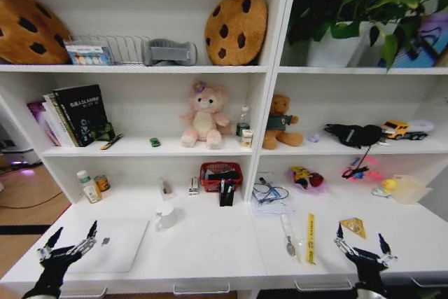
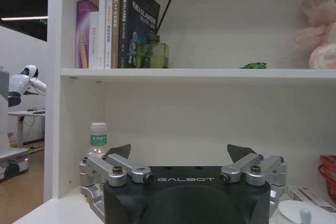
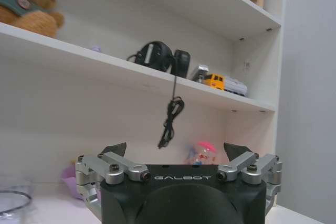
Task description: Organize the objects on the table.
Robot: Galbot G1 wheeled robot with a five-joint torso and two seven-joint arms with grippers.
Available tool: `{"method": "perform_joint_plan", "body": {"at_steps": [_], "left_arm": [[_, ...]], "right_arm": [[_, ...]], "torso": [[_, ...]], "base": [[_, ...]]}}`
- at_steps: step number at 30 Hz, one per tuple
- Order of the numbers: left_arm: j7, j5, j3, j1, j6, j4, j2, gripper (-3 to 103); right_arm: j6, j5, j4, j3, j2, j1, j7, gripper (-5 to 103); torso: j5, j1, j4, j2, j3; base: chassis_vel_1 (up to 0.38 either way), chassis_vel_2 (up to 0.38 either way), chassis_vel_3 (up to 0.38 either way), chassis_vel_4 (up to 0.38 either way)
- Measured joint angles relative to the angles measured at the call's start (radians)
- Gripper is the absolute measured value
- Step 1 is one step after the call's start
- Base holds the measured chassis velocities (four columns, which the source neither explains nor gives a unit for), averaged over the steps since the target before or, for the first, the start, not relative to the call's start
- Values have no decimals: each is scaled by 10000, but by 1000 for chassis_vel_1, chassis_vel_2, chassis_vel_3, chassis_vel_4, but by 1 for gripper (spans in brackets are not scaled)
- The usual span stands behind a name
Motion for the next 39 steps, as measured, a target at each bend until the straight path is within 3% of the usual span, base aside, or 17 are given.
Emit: {"method": "perform_joint_plan", "body": {"at_steps": [2, 5, 8, 16, 18, 22, 30, 38, 39], "left_arm": [[3, 0, 1, 0, 0, -1, 0, 100], [4, 0, 1, 0, 0, -1, 0, 100], [7, 0, 1, 0, 0, -1, 0, 100], [2, 0, 0, 1, -1, 0, 0, 100], [-3, 0, 0, 0, -1, -1, 0, 100], [-1, 0, -1, 0, -1, -1, 0, 100], [-1, 0, 0, 0, -1, 0, 0, 100], [-1, -1, 0, 0, 0, -1, 0, 100], [-1, -1, 0, 0, 0, -1, 0, 100]], "right_arm": [[-534, 299, -104, 7, -138, 241, 187, 100], [-737, 504, -153, 2, -206, 349, 245, 100], [-1683, 1475, -282, -100, -667, 828, 168, 100], [-2235, 2047, -380, -159, -964, 1218, 27, 100], [-3131, 2469, -786, -341, -1493, 1882, -176, 100], [-3733, 2693, -1903, -531, -1852, 2712, -141, 100], [-3795, 2855, -3681, -927, -2054, 3469, -511, 101], [-3589, 2690, -4063, -1044, -1964, 3696, -721, 71], [-3589, 2690, -4063, -1044, -1964, 3696, -721, 71]], "torso": [[1, 1, 0, -2, 1], [4, 1, -2, -2, 1], [-4, 0, -3, 0, 0], [-9, -1, 1, 0, 0], [-12, 0, 4, 0, 0], [1, 0, 3, 0, 1], [-2, 0, -1, 0, 0], [-5, 0, -1, 0, 0], [-5, 0, -1, 0, 0]], "base": [[-180, -195, 141, 166], [-117, -152, 122, 95], [-5, -17, 20, 26], [36, 37, -34, -30], [0, 0, 0, 0], [0, 0, 0, 0], [0, 0, 0, 0], [0, 0, 0, 0], [0, 0, 0, 0]]}}
